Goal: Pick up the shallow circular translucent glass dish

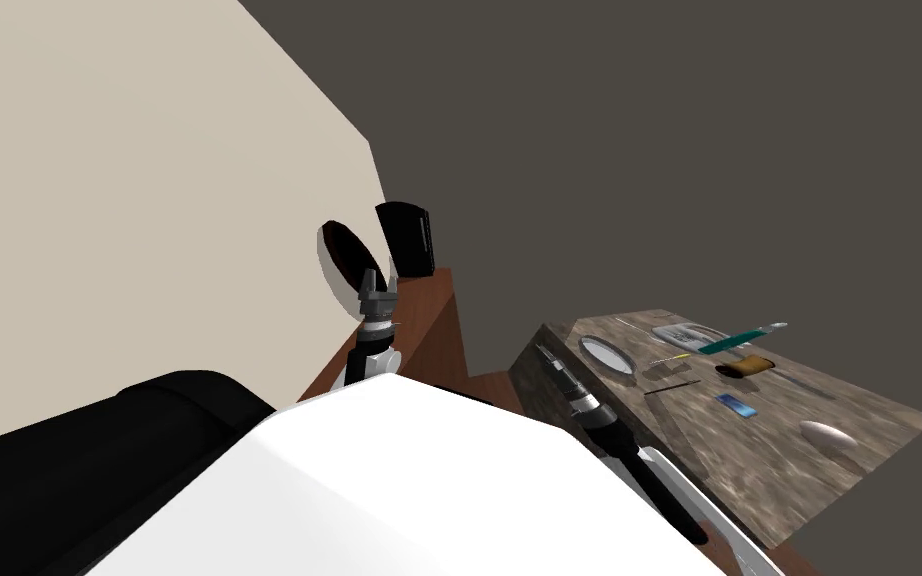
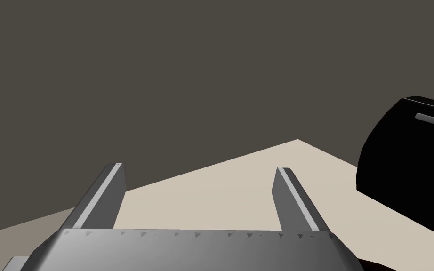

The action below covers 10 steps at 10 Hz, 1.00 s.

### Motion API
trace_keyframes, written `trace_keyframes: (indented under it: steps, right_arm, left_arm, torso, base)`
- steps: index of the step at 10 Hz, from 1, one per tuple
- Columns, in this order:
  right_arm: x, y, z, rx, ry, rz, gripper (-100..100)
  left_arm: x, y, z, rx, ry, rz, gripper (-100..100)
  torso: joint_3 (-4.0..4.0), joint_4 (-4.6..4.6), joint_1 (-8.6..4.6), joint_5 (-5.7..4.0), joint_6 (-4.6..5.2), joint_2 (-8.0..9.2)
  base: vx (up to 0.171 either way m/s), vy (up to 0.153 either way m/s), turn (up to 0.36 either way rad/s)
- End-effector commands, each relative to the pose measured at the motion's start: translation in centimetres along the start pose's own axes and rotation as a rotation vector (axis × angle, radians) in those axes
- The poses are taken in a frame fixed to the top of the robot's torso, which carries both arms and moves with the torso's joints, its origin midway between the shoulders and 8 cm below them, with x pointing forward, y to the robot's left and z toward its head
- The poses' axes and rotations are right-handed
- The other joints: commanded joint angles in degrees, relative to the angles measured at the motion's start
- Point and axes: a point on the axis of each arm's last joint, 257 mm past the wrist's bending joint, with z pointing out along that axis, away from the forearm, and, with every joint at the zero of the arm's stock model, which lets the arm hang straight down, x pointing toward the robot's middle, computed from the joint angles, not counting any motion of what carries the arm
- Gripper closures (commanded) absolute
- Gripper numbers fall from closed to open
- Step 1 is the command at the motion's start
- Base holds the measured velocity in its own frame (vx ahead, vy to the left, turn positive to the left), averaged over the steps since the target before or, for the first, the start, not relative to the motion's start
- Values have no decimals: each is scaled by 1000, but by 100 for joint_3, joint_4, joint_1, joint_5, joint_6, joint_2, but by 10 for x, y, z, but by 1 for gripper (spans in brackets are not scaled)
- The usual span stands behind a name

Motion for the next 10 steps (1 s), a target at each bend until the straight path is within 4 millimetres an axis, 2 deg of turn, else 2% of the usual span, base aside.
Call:
trace_keyframes:
  steps: [1,2,3,4,5,6,7,8,9,10]
  right_arm:
    - [17,-15,-12,15,78,-42,-100]
    - [16,-17,-14,15,100,-60,-100]
    - [31,-30,-26,31,158,-86,-100]
    - [29,-32,-28,30,182,-106,-100]
    - [42,-45,-41,46,240,-131,-100]
    - [39,-48,-44,45,265,-152,-100]
    - [52,-61,-60,63,326,-177,-100]
    - [48,-64,-63,62,353,-200,-100]
    - [58,-77,-80,78,416,-227,-100]
    - [54,-80,-83,79,438,-245,-100]
  left_arm:
    - [0,0,0,0,0,0,0]
    - [0,0,0,0,0,0,0]
    - [0,0,0,0,0,0,0]
    - [0,0,0,0,0,0,0]
    - [0,0,0,0,0,0,0]
    - [0,0,0,0,0,0,0]
    - [0,0,0,0,0,0,0]
    - [0,0,0,0,0,0,0]
    - [0,0,0,0,0,0,0]
    - [0,0,0,0,0,0,0]
  torso:
    - [0,0,0,0,0,0]
    - [-2,-1,-3,-2,-3,-3]
    - [-2,-1,-6,-1,0,-3]
    - [-2,-1,-5,-2,-2,-4]
    - [-2,-1,-6,-2,1,-3]
    - [-3,-1,-7,-2,-2,-5]
    - [-2,-1,-9,-2,1,-4]
    - [-3,-1,-10,-2,-2,-5]
    - [-3,-1,-13,-4,1,-5]
    - [-4,-1,-14,-4,-1,-6]
  base:
    - [18,24,160]
    - [17,15,95]
    - [19,20,179]
    - [18,14,81]
    - [23,14,154]
    - [19,5,88]
    - [23,4,185]
    - [20,-4,73]
    - [25,-6,144]
    - [23,-12,79]
